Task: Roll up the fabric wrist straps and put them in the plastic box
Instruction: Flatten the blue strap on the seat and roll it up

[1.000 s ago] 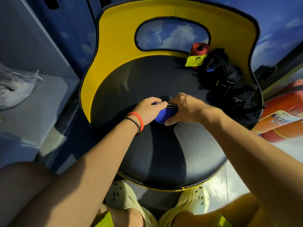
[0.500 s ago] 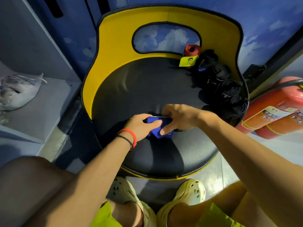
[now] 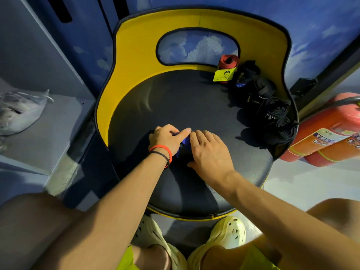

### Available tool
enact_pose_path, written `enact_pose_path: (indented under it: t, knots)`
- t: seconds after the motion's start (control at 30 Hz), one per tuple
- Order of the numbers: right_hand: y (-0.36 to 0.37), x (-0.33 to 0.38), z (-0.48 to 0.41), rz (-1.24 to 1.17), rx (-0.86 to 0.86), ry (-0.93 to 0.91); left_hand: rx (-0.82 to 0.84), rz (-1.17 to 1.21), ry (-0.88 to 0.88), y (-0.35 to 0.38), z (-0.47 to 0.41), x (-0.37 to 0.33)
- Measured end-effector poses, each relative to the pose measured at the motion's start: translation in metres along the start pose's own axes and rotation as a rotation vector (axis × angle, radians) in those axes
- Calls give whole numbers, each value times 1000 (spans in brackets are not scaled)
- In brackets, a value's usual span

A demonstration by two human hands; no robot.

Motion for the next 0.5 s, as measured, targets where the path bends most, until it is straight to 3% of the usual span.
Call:
enact_pose_path:
  t: [0.27,0.37,0.5]
  knots:
    - [4,-22,-28,-229,131,41,99,-204,-86,5,-12,-5]
    - [5,-36,-39,-306,218,62,190,-155,-92,1,-5,-1]
    - [5,-45,-47,-400,302,60,328,-45,39,-9,8,12]
Point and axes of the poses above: each hand's wrist, its own z-axis away from the middle knuckle, its own y-axis out of the palm, x = y × z, the point moved 6 cm from there along -z, towards the middle knuckle, and after that the axes turned 3 degrees about x, right-handed, at the moved point
